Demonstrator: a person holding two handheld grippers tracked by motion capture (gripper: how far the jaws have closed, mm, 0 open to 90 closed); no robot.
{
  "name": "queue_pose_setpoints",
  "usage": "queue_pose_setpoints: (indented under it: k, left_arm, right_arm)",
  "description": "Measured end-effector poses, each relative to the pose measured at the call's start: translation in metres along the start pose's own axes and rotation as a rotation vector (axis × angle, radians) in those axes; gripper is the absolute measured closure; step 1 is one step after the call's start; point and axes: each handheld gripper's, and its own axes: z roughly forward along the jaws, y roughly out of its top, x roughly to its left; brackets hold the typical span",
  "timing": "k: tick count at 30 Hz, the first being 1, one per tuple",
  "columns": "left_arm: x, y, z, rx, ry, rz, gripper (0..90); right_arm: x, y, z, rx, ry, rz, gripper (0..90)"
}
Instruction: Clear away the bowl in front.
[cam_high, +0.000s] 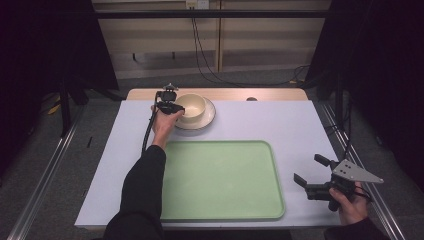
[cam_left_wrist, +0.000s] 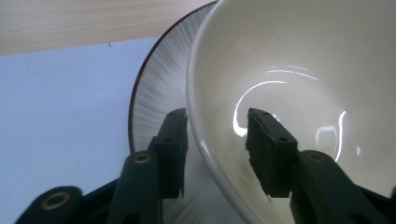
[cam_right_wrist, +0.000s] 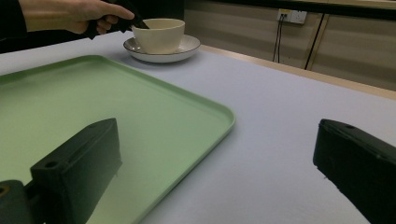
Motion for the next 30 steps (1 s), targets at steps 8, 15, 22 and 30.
queue_pose_setpoints:
  k: [8, 15, 22, 30]
  left_arm:
    - [-0.0026, 0.0017, -0.0009, 0.026, 0.002, -0.016, 70.8]
    - [-0.0016, 0.0007, -0.0025, 0.031, -0.014, -0.055, 79.5]
    - [0.0013, -0.0005, -0.0025, 0.015, -0.056, -0.105, 82.7]
    - [0.0017, 0.0014, -0.0071, -0.003, -0.085, -0.131, 83.8]
  right_arm:
    - [0.0001, 0.0000, -0.0001, 0.000, 0.002, 0.000, 0.7]
    - [0.0000, 0.0002, -0.0002, 0.000, 0.002, 0.001, 0.7]
    - [0.0005, 0.0001, 0.0001, 0.004, -0.001, -0.001, 0.7]
    - [0.0007, 0.0001, -0.0001, -0.005, 0.000, 0.001, 0.7]
